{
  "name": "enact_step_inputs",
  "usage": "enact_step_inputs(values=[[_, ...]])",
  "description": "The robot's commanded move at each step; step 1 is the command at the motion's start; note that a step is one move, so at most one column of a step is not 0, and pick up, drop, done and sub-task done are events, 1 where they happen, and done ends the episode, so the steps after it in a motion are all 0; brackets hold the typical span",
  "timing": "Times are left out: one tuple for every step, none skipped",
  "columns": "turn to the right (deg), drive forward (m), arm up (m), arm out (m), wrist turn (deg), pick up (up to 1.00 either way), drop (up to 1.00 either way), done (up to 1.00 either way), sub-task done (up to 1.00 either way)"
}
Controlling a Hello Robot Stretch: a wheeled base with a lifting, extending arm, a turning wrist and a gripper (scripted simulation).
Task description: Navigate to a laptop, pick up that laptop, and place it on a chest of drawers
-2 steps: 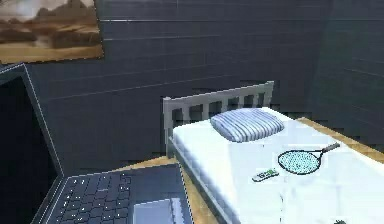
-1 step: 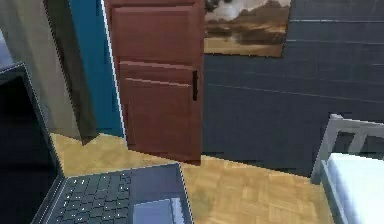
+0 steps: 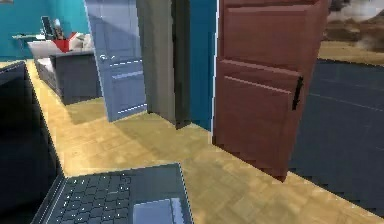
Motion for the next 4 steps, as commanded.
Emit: enact_step_inputs(values=[[0.0, 1.0, 0.0, 0.0, 0.0, 0.0, 0.0, 0.0, 0.0], [-15.0, 0.0, 0.0, 0.0, 0.0, 0.0, 0.0, 0.0, 0.0], [0.0, 0.15, 0.0, 0.0, 0.0, 0.0, 0.0, 0.0, 0.0], [-39.0, 0.0, 0.0, 0.0, 0.0, 0.0, 0.0, 0.0, 0.0]])
